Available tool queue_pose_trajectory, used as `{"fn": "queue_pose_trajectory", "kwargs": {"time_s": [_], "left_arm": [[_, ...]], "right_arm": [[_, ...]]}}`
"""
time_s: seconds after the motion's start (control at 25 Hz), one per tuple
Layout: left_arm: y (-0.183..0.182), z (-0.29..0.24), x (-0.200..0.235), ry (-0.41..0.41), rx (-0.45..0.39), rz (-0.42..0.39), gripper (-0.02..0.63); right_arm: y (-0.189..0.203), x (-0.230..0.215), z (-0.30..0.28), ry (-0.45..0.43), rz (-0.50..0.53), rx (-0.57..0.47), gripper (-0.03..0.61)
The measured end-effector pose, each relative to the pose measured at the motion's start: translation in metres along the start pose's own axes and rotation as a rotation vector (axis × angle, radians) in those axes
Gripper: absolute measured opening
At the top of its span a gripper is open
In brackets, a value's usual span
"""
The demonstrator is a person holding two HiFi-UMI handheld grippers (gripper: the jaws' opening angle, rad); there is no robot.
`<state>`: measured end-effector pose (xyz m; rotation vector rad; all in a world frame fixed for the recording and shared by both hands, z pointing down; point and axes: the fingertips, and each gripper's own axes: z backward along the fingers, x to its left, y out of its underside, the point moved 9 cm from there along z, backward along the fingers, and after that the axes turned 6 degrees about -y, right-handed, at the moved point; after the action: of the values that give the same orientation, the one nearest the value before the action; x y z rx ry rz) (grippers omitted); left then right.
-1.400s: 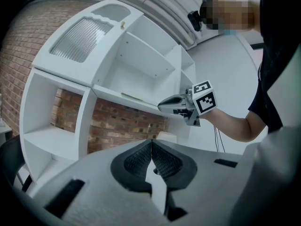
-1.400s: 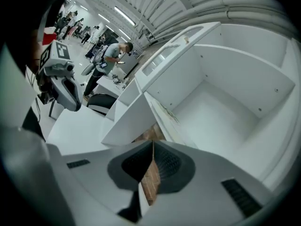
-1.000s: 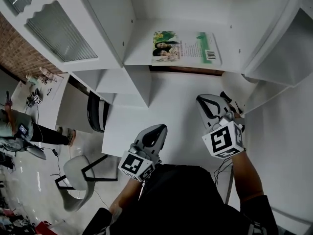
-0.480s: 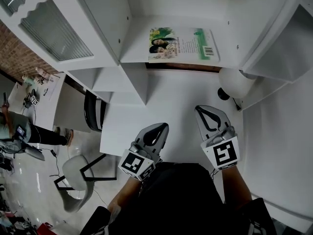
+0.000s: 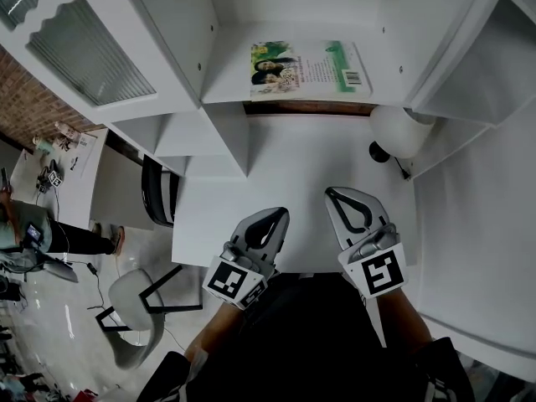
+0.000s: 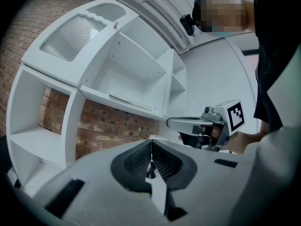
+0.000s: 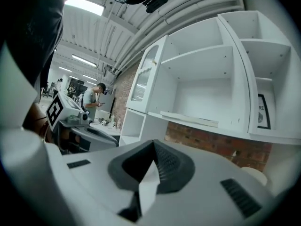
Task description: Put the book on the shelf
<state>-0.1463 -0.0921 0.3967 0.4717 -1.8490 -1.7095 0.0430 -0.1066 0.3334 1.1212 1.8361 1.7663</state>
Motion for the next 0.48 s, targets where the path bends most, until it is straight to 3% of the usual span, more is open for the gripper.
{"fn": "queue_pose_trajectory", "kwargs": {"time_s": [0.32,0.48], "left_arm": [[-0.007,0.01,-0.006,0.055,-0.039,-0.034,0.018],[-0.012,0.015,-0.008,0.074,-0.039,-0.064,0.018]], "right_arm": [[-0.011,0.023,0.016,0.093,-0.107,-0.164,0.029],[-0.009,0.036,0.023,0.125,-0.136,-0.199,0.029]]}}
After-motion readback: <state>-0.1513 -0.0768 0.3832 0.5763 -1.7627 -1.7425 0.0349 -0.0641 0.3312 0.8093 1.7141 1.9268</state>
